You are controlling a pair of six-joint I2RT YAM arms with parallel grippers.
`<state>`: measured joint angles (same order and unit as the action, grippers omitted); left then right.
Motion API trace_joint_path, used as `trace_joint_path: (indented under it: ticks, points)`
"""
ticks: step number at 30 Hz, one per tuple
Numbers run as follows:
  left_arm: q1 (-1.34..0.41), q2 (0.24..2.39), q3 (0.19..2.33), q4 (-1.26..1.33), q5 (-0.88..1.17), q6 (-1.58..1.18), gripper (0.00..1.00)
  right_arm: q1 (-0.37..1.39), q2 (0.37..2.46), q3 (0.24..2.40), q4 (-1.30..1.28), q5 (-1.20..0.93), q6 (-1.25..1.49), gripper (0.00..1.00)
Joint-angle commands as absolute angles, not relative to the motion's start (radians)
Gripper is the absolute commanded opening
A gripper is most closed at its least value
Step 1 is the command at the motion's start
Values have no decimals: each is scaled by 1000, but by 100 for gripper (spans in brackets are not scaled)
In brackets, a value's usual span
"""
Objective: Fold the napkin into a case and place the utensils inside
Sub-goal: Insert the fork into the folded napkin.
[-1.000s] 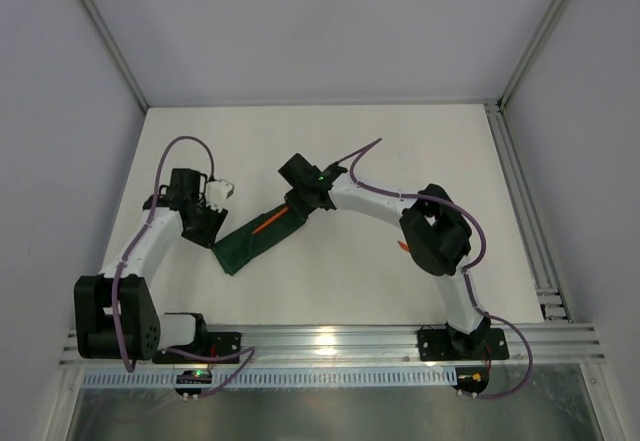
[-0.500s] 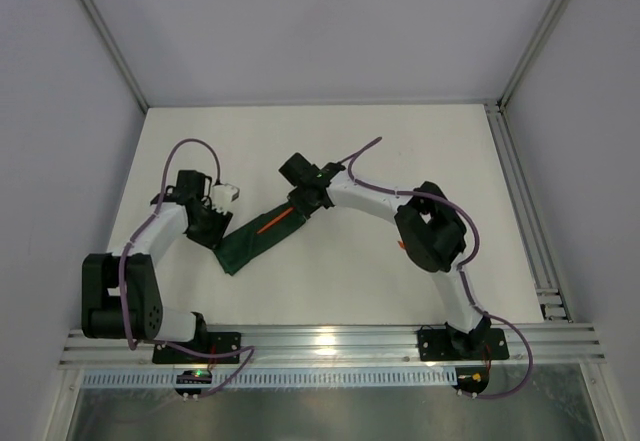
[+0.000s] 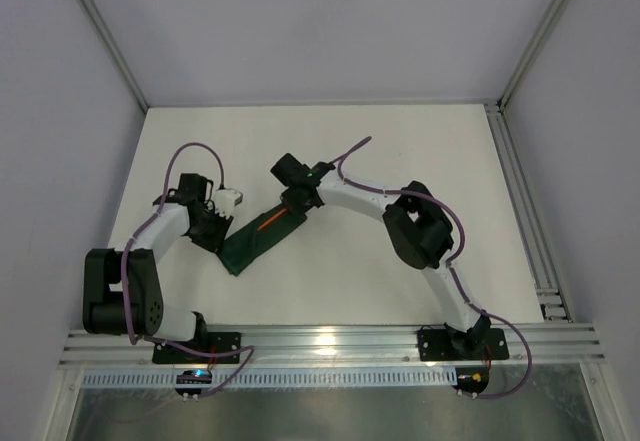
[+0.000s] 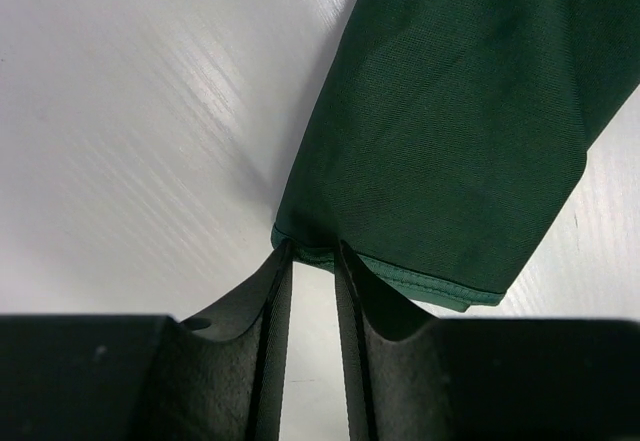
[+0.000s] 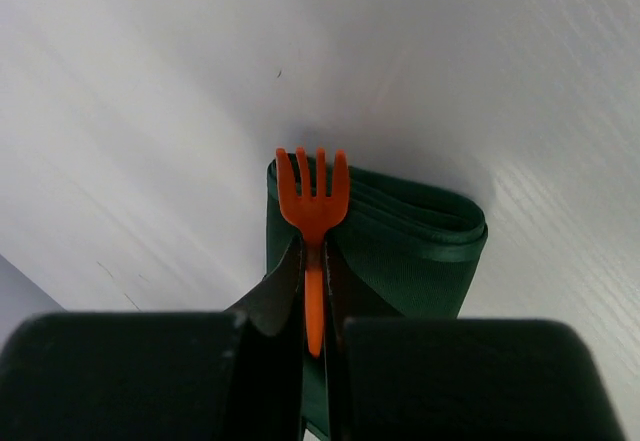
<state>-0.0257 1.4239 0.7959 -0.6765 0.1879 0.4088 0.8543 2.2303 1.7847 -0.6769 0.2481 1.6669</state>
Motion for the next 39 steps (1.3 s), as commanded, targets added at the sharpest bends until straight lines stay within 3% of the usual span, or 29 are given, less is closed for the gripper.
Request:
trace_joint_path:
  ticks: [1,33,34,35,39]
  points:
    - [-20,1420,796,-658,236,428,24,877,2220,1819,-695,273,1677,4]
    - [-20,1382,793,-678,281,440,20,973,2322,1922,-669,207,1672,4]
    - [-20,1381,793,-678,281,440,20,973,2318,1921,-670,213,1660,5]
    - [-20,1381,792,-678,282,443,20,973,2310,1918,-670,218,1655,14]
    - [-21,1379,798,-680,267,449,20,974,2280,1905,-649,241,1612,33]
